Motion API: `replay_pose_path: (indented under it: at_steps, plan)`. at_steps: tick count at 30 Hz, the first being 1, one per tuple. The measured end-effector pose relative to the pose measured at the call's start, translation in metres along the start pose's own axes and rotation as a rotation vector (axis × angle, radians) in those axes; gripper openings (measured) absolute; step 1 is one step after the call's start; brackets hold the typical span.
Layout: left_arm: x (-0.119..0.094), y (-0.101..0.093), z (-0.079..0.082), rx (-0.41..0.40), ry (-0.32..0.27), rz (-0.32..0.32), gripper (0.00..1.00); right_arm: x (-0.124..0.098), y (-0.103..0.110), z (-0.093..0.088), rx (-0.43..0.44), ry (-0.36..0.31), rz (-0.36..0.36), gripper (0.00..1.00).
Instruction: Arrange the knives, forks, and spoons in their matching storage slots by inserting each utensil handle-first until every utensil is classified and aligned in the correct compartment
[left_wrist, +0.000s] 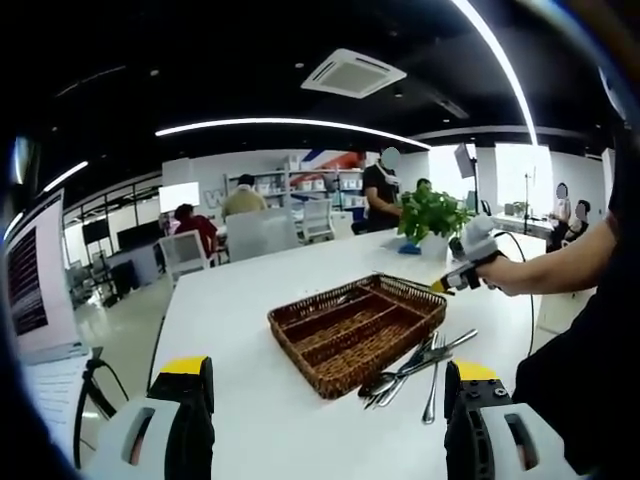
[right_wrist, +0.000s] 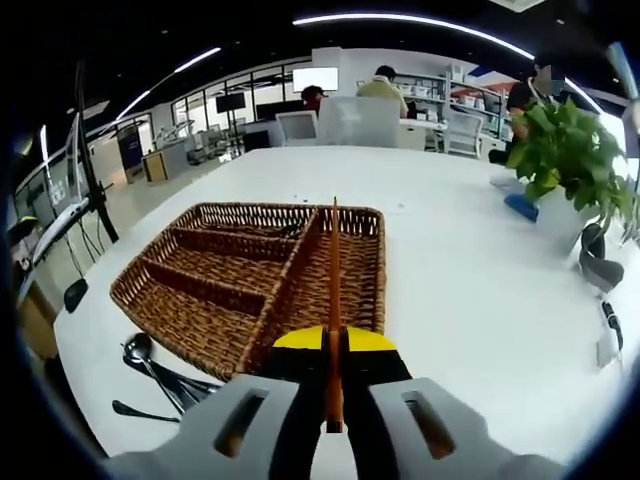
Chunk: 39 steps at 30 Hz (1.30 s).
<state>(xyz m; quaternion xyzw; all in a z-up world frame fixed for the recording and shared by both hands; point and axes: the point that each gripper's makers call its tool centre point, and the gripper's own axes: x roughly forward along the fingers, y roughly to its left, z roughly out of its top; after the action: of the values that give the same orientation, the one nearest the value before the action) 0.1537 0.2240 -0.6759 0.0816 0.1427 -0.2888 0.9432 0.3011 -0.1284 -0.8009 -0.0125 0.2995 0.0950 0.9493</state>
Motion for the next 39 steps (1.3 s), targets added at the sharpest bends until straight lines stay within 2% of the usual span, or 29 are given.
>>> replay_pose_path:
  at_steps: [14, 31, 39]
  plan:
    - [-0.002, 0.004, -0.002, -0.004, 0.001, 0.010, 1.00, 0.015, 0.000, -0.011, 0.026, 0.062, -0.002, 0.01]
    - [-0.004, 0.008, -0.004, -0.007, 0.008, 0.016, 1.00, 0.032, 0.001, -0.012, 0.036, 0.117, 0.000, 0.01]
    - [-0.004, 0.009, -0.003, -0.003, 0.010, 0.018, 1.00, 0.038, 0.010, -0.013, 0.040, 0.150, 0.009, 0.01]
